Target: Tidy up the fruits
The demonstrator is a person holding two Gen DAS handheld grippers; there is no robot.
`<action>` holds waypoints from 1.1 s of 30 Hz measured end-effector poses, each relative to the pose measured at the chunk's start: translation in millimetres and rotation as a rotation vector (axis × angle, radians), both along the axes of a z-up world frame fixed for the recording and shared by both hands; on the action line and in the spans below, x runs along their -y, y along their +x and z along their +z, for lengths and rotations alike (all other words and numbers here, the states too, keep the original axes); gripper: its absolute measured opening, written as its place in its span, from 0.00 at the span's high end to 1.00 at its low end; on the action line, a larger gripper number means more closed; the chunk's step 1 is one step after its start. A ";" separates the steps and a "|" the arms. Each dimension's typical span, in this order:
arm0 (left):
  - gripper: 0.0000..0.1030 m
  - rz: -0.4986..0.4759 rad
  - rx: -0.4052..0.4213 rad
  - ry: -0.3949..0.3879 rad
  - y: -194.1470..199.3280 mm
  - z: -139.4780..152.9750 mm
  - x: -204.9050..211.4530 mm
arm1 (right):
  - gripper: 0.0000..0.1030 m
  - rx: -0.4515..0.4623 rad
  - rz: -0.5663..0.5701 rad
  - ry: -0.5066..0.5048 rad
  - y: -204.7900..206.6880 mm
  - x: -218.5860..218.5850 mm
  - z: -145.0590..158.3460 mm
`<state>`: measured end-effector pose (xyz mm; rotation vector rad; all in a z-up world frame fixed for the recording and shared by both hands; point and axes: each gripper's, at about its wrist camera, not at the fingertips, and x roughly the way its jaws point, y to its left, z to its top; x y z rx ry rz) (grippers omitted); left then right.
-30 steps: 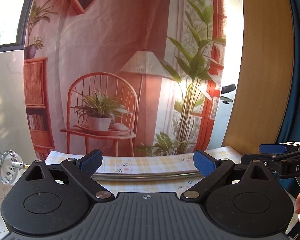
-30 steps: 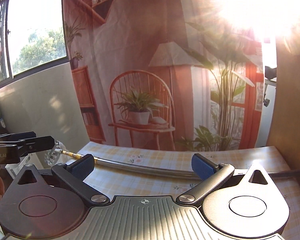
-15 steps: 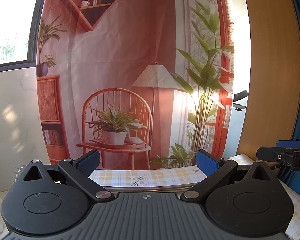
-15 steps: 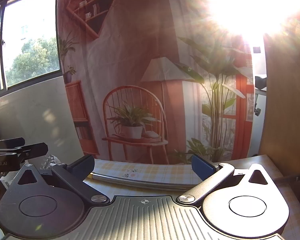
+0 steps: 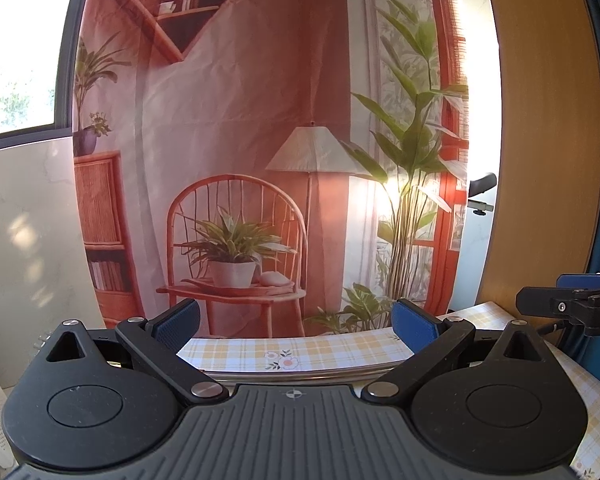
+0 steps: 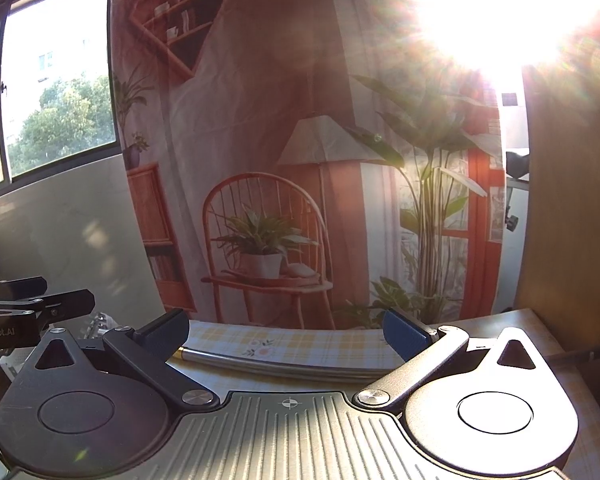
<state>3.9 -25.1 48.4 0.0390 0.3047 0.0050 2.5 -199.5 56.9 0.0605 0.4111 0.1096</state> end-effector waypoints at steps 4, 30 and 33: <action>0.00 -0.001 0.000 0.001 -0.1 0.0 0.1 | 0.00 0.001 0.000 0.000 0.0 0.5 0.1; 0.00 -0.031 0.015 0.026 -4.3 0.8 1.5 | 0.00 0.001 -0.007 0.006 -1.8 1.7 -1.6; 0.00 -0.031 0.015 0.026 -4.4 0.8 1.6 | 0.00 0.002 -0.008 0.005 -1.8 1.8 -1.8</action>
